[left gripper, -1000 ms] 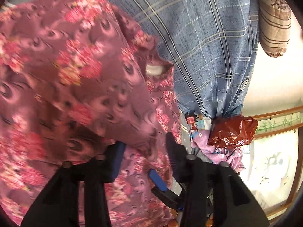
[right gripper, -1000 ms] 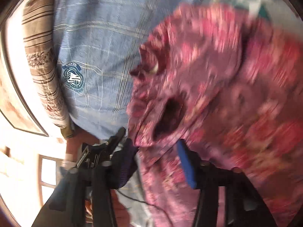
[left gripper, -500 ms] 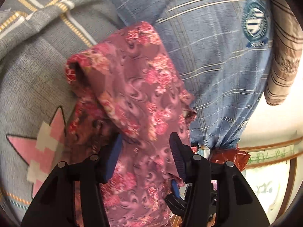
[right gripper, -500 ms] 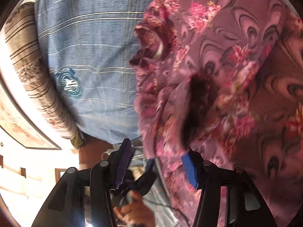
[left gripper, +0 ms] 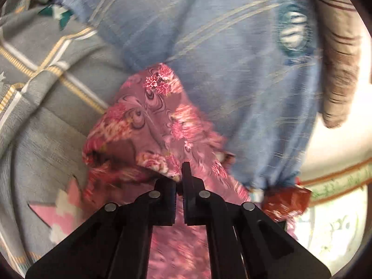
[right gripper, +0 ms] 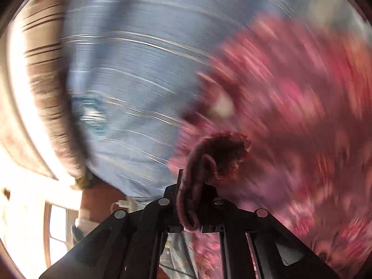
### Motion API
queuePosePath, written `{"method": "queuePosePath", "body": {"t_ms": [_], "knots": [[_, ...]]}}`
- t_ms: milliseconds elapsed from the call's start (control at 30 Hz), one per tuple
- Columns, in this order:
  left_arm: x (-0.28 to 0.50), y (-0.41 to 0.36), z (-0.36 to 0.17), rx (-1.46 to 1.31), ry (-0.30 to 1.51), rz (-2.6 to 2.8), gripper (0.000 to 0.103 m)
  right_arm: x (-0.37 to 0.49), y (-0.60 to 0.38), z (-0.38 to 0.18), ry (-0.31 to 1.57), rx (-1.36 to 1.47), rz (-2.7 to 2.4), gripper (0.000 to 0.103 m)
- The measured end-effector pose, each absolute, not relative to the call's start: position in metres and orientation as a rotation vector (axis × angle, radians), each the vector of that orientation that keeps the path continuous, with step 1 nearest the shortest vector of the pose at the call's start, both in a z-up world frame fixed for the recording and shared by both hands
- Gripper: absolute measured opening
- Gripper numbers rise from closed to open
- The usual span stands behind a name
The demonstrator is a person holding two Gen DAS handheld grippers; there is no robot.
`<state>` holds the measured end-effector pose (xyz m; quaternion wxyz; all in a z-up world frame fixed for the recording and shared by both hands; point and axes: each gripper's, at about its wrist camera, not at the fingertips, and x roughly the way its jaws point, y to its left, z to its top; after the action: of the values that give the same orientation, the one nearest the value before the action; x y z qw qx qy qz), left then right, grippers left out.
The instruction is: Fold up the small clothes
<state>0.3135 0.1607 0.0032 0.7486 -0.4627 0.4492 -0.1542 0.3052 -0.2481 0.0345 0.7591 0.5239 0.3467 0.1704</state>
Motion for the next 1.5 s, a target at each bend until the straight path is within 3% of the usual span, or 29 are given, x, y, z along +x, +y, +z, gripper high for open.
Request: {"method": "queuePosePath", "body": {"t_ms": [67,167,367,500,533,567,633,700,733,767,833,933,1100,1167,1300,1367,1400,1500], "knots": [[0.299,0.149,0.018,-0.983,0.966,-0.376,0.002,0.304,-0.257,0.074,0.666,1.006,0.410,0.006],[0.278,0.124,0.024,-0.874,0.983,-0.380,0.002,0.300,-0.267,0.089,0.665,0.859,0.380,0.006],[0.264,0.079,-0.017,-0.813,1.119,-0.446,0.002,0.284,-0.311,0.035,0.775,0.806,0.190,0.006],[0.256,0.090,-0.009,-0.847,1.020,-0.501,0.004,0.277,-0.323,0.011,0.812,0.810,0.162,0.007],[0.255,0.098,-0.006,-0.846,0.983,-0.500,0.012,0.277,-0.323,0.006,0.825,0.816,0.173,0.011],[0.256,0.103,-0.006,-0.843,0.962,-0.486,0.029,0.278,-0.323,0.004,0.834,0.817,0.173,0.011],[0.264,0.112,-0.014,-0.871,0.956,-0.431,0.051,0.280,-0.322,-0.002,0.855,0.827,0.176,0.011],[0.273,0.124,-0.027,-0.942,0.968,-0.409,0.051,0.285,-0.321,-0.007,0.874,0.839,0.153,0.011],[0.275,0.128,-0.030,-0.970,0.975,-0.412,0.042,0.286,-0.322,-0.006,0.875,0.839,0.151,0.008],[0.279,0.128,-0.032,-0.992,0.976,-0.424,0.020,0.291,-0.320,0.002,0.869,0.821,0.154,0.006],[0.279,0.131,-0.027,-0.976,0.954,-0.416,0.008,0.293,-0.320,0.023,0.799,0.794,0.182,0.006],[0.279,0.124,-0.015,-0.875,0.930,-0.341,0.009,0.286,-0.327,0.068,0.600,0.744,0.203,0.006],[0.276,0.107,-0.020,-0.693,0.988,-0.252,0.009,0.301,-0.329,0.024,0.855,0.612,0.054,0.006],[0.275,0.103,-0.024,-0.666,1.012,-0.235,0.009,0.293,-0.331,0.009,0.906,0.583,0.008,0.011],[0.270,0.111,-0.024,-0.692,1.011,-0.250,0.009,0.272,-0.341,0.031,0.842,0.596,-0.089,0.014],[0.269,0.115,-0.024,-0.712,1.010,-0.260,0.009,0.261,-0.339,0.061,0.710,0.578,-0.097,0.014],[0.269,0.115,-0.023,-0.714,1.011,-0.268,0.010,0.264,-0.332,0.071,0.686,0.549,-0.068,0.016],[0.271,0.113,-0.024,-0.703,1.014,-0.266,0.013,0.300,-0.285,0.085,0.765,0.420,0.134,0.039]]}}
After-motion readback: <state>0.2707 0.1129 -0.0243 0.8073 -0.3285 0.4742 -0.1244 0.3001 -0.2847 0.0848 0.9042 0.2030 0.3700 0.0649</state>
